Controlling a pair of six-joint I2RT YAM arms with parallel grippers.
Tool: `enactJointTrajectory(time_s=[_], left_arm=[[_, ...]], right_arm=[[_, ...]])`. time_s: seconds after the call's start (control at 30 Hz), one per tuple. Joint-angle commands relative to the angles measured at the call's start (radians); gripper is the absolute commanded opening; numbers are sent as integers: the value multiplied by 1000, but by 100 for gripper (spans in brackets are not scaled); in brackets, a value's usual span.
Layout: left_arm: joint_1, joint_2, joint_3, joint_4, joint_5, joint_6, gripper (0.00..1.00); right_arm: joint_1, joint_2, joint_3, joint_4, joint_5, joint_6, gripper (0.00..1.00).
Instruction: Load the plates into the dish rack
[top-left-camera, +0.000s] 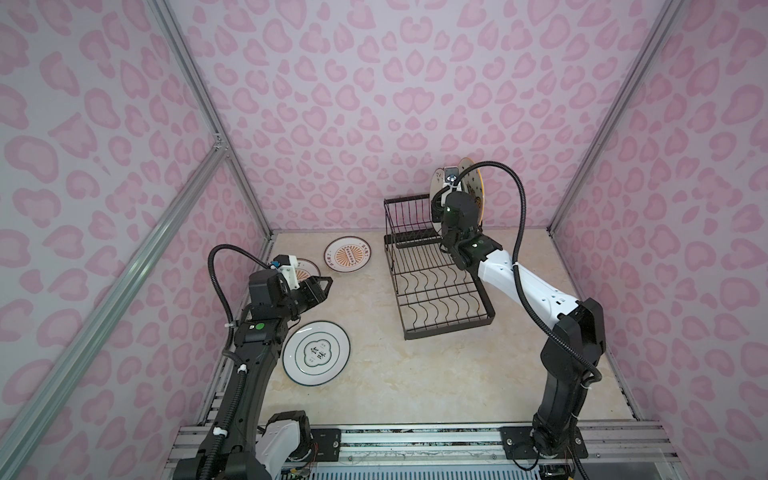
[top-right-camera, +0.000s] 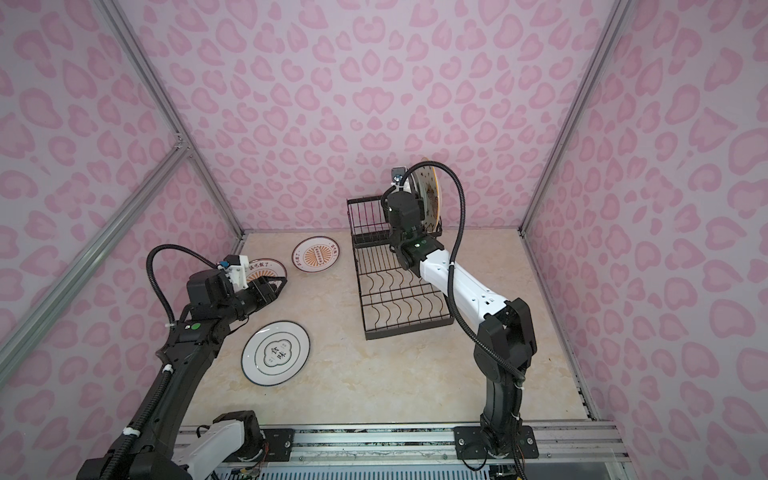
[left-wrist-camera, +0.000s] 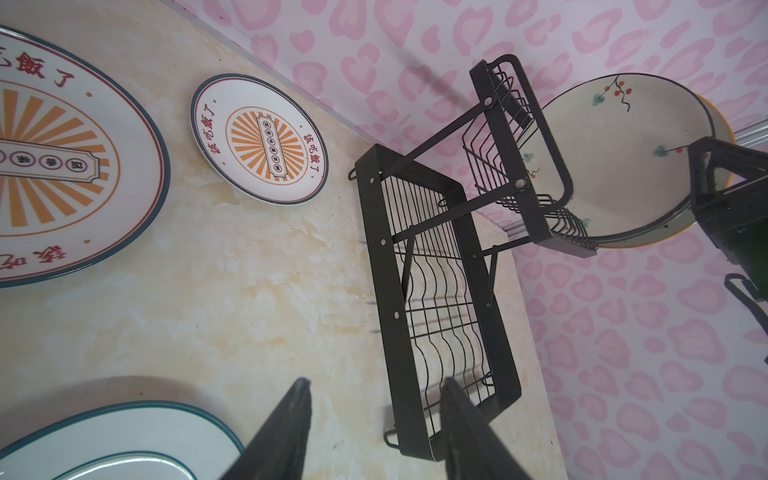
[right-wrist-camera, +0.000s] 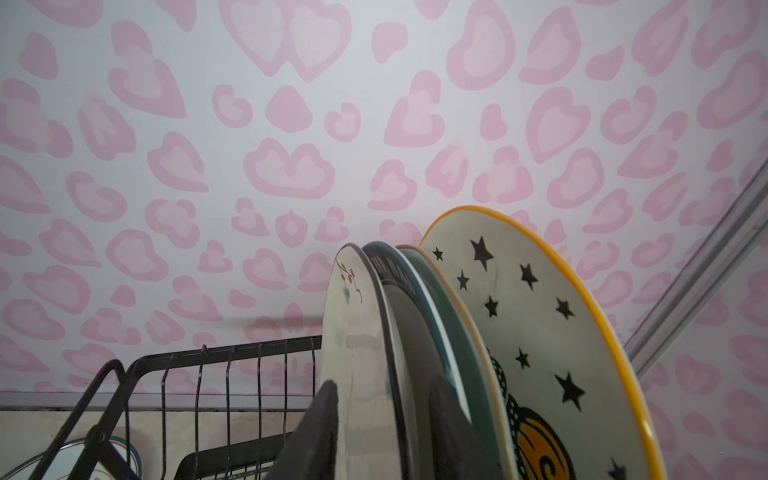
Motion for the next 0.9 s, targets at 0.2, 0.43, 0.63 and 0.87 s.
enactJointTrajectory(time_s=[0.2, 0.43, 0.63, 0.87], left_arm=[[0, 16, 12, 6, 1, 10, 54], [0, 17, 12, 10, -8, 6, 55], [0, 27, -9, 52, -30, -25, 56], [0, 52, -67, 127, -114, -88, 57]], right_arm=[[9, -71, 45, 40, -92, -37, 41], [-34, -223, -69, 58, -297, 67, 46], [-110, -396, -279, 122, -464, 196, 46], [-125, -526, -522, 118, -569, 231, 47]])
